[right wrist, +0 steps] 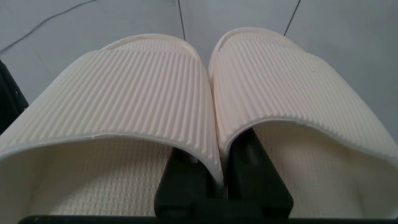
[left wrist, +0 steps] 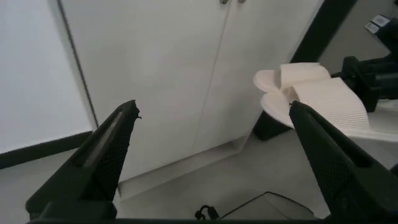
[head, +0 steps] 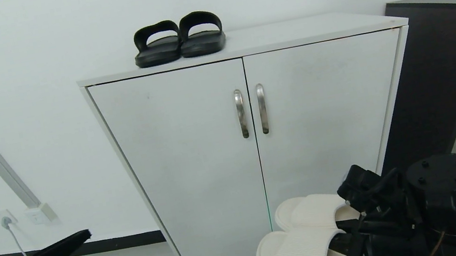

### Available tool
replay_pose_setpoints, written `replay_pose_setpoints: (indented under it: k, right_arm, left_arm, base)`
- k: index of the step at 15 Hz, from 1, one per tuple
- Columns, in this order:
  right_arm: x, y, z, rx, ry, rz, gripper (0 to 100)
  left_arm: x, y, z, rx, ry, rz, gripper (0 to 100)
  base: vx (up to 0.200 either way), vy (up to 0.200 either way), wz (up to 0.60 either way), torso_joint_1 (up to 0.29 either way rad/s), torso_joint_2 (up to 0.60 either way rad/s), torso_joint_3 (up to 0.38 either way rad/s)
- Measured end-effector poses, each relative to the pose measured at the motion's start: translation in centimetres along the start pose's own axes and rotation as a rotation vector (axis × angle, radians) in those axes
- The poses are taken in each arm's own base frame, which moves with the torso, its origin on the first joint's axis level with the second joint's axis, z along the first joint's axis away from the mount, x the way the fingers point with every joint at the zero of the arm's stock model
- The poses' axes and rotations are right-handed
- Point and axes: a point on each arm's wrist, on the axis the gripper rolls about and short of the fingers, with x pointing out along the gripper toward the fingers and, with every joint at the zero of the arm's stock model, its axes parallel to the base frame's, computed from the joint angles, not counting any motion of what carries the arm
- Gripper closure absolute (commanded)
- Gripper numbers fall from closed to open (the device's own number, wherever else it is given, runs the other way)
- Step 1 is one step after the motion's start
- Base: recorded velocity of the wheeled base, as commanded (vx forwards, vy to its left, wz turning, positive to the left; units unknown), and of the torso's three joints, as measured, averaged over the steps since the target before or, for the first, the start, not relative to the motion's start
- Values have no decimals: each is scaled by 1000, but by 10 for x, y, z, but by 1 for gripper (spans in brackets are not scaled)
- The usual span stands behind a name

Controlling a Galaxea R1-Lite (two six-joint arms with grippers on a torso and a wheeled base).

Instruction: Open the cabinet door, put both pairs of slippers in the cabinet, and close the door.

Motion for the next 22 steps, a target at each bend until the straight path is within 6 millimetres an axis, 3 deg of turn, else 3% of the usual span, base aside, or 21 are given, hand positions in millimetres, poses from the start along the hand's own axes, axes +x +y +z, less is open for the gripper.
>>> replay_pose_setpoints:
  k: [9, 15, 22]
  right_arm:
    - [3, 4, -3, -4, 15, 15, 100]
    - [7, 5, -6, 1, 29, 22, 100]
    - [10, 5, -8, -3, 41, 20, 100]
  left_arm:
    - [71, -36, 54, -41, -6, -241, 0]
    - [148, -52, 88, -58, -58, -334, 0]
    - [211, -57, 103, -165, -3, -513, 0]
  base:
    - [0, 0, 0, 0, 0, 0]
    - [0, 0, 0, 0, 0, 0]
    - [0, 0, 0, 0, 0, 0]
